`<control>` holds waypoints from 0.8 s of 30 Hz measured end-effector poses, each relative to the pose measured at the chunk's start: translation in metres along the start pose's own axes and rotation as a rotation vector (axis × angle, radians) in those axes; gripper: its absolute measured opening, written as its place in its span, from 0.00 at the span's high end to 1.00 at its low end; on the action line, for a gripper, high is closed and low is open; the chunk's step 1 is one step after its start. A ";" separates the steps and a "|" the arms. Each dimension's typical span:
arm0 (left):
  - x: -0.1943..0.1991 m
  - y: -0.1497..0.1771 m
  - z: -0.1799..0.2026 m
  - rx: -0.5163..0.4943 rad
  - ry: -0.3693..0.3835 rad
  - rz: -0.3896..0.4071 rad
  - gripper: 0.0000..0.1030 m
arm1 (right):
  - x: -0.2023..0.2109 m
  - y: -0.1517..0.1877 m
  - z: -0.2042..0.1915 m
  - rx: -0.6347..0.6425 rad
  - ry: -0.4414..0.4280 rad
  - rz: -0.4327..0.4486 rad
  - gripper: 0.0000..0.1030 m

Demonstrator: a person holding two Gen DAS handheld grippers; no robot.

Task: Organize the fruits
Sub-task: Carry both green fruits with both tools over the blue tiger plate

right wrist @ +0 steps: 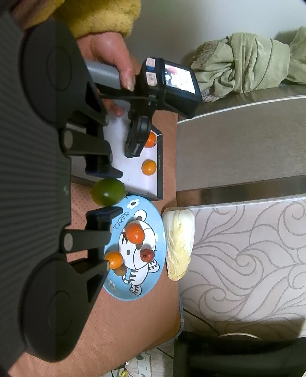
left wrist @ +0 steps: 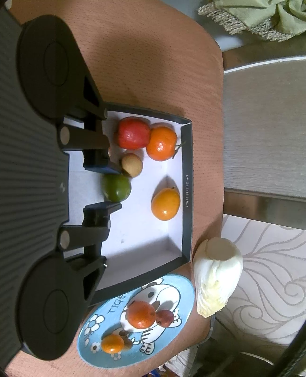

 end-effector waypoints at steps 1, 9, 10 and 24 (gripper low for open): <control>0.003 0.001 0.000 0.005 0.007 -0.003 0.72 | -0.001 0.000 0.000 0.001 -0.003 0.001 0.72; 0.028 0.007 0.011 -0.022 0.052 0.022 0.72 | -0.009 0.001 -0.004 -0.013 -0.034 -0.002 0.72; 0.031 0.007 0.013 -0.027 0.056 0.027 0.72 | -0.009 0.001 -0.004 -0.016 -0.037 -0.003 0.72; 0.054 0.001 0.052 -0.066 0.121 0.050 0.72 | -0.005 0.006 0.008 -0.053 -0.041 0.004 0.72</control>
Point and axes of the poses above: each gripper's, at about its wrist camera, not at the fingertips, and x roughly against the way its jaws point, z to its right, y to its underside, the point moved 6 cm from there along -x, roughly the way its jaws point, and after that the axes turned 9 degrees about z, right-handed, at the moved point
